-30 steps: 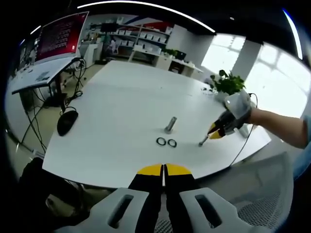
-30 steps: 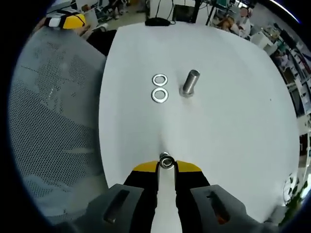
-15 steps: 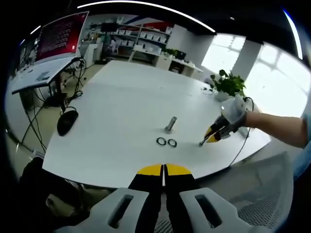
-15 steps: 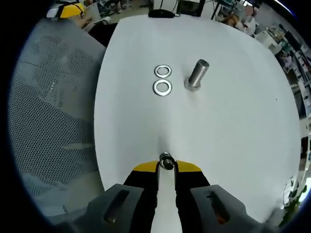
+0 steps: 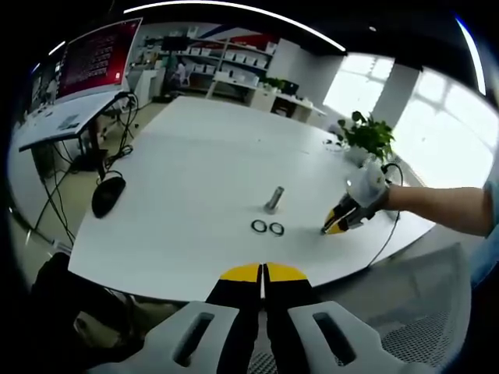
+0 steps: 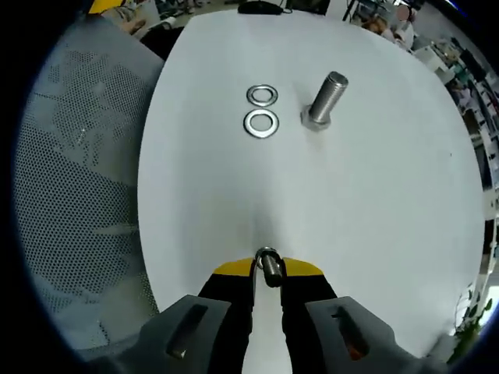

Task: Place the washer onto the threaded stud by aligning its center hole with the stud, sliding it down to the base, and recovering from edge contact or off-axis alignment until the washer reaches the visible bottom stop.

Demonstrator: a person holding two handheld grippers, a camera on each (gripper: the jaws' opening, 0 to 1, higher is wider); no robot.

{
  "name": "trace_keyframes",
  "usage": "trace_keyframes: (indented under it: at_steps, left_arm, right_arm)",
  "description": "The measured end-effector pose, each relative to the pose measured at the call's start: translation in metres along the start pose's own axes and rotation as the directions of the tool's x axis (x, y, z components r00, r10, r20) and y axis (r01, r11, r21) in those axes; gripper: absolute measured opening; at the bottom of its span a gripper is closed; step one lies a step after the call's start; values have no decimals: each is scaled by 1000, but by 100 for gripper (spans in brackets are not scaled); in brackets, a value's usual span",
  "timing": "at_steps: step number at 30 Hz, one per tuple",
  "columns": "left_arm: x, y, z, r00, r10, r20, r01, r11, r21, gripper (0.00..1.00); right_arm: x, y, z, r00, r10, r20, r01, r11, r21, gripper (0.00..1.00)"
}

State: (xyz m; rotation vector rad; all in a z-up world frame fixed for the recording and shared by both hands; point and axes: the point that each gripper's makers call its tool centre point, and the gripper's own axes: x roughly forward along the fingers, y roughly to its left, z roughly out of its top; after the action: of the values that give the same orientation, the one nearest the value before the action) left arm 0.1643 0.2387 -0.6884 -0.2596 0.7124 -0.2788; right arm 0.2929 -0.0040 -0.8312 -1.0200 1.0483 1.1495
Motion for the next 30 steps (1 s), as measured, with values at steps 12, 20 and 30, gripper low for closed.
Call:
trace_keyframes:
  at_steps: [12,20,30]
  left_arm:
    - [0,-1,0,1000,-2,-1,2,1000,2,0]
    - [0,-1,0,1000,-4,0,4,1000,3,0]
    - [0,-1,0,1000,-4,0,4,1000,9,0]
  right_arm:
    - [-6,-4,-7,1000,-1,26,1,1000,20,24]
    - [-17,-10,-12,996,-8,85,-1,993,114,23]
    - [-27,-28,-31,985,-104,137,71,971,230,22]
